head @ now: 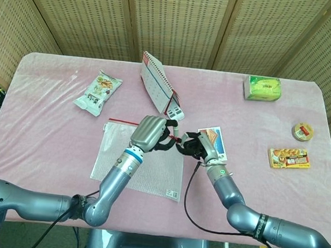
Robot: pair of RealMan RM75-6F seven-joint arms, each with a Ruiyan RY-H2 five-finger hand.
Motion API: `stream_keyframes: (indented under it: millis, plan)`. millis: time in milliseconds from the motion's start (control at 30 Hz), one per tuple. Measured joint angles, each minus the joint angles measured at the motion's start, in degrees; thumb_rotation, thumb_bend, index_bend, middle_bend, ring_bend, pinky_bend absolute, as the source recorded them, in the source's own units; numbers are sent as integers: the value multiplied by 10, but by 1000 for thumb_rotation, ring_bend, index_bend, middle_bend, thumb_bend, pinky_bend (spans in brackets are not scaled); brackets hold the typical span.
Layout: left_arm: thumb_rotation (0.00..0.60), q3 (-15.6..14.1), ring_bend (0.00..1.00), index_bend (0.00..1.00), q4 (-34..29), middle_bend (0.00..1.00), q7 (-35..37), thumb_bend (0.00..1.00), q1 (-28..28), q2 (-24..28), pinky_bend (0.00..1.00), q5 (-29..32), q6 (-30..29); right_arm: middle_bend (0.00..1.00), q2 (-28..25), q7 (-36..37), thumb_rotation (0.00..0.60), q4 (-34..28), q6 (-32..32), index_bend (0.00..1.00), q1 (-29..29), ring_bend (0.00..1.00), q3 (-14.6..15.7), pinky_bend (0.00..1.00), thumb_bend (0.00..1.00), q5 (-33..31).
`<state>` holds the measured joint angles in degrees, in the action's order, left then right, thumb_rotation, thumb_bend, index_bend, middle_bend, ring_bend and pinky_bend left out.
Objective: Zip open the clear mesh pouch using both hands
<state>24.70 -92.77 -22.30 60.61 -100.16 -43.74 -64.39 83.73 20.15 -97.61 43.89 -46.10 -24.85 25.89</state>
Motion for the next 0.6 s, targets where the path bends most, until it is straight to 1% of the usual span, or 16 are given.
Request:
stream_keyframes:
  millis: [267, 433, 600]
  plan:
    - [600, 2, 952, 878, 13, 974, 17, 886, -13, 20, 1000, 15, 20, 1000, -26, 51, 600, -18, -24, 810, 40, 993, -25, 1000, 783, 44]
    - [600, 2, 952, 878, 20, 974, 24, 886, -20, 35, 1000, 25, 28, 1000, -40, 86, 600, -24, -54, 820, 60, 994, -43, 1000, 784, 75]
    - [600, 4, 952, 878, 29, 974, 26, 886, -24, 47, 1000, 40, 38, 1000, -55, 116, 600, -31, -85, 823, 72, 994, -61, 1000, 785, 90]
